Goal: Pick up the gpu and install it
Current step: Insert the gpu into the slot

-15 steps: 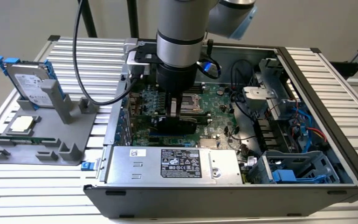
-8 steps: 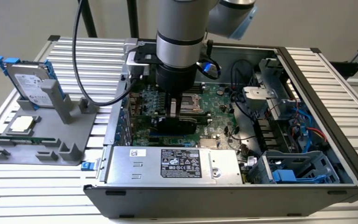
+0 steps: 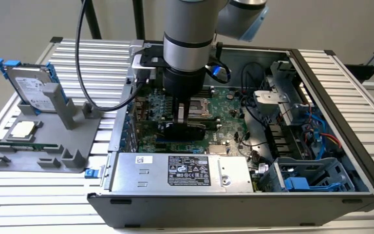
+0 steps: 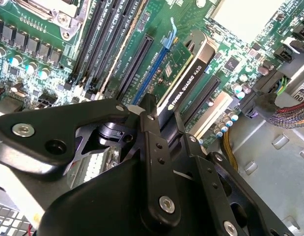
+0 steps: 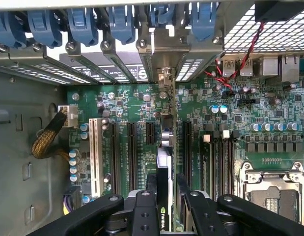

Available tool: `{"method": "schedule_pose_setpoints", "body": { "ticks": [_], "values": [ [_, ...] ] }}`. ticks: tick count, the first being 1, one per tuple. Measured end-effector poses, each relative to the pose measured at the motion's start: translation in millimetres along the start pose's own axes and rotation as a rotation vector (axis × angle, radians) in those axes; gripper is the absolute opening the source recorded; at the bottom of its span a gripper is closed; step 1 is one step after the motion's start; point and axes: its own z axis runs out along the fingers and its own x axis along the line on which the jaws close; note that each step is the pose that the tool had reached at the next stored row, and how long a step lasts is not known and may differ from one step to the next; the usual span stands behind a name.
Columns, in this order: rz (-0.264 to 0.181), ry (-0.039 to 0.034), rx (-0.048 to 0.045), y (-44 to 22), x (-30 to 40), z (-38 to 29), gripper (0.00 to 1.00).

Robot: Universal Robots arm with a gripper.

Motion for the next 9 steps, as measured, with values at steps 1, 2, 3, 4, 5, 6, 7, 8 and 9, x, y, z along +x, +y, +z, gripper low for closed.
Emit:
{"method": "schedule_pose_setpoints", "body": {
  "ticks": [1, 2, 3, 4, 5, 6, 7, 8, 9],
  "values": [
    [0.0, 0.0, 0.0, 0.0, 0.0, 0.0, 0.0],
    [0.0, -0.0001, 0.0, 0.0, 0.0, 0.0, 0.0],
    [0.0, 0.0001, 0.0, -0.1, 0.0, 0.0, 0.0],
    [0.0, -0.0002, 0.0, -0.1, 0.3, 0.1, 0.0],
    [0.0, -0.0004, 0.0, -0.1, 1.1, 0.1, 0.0],
    [0.0, -0.0005, 0.0001, -0.1, 1.5, 0.1, 0.0],
    [0.0, -0.0005, 0.0, -0.1, 1.7, 0.1, 0.0],
    [0.0, -0.0005, 0.0001, -0.1, 1.7, 0.1, 0.0],
    [0.0, -0.0004, 0.0, -0.2, 1.8, 0.1, 0.0]
  ]
}}
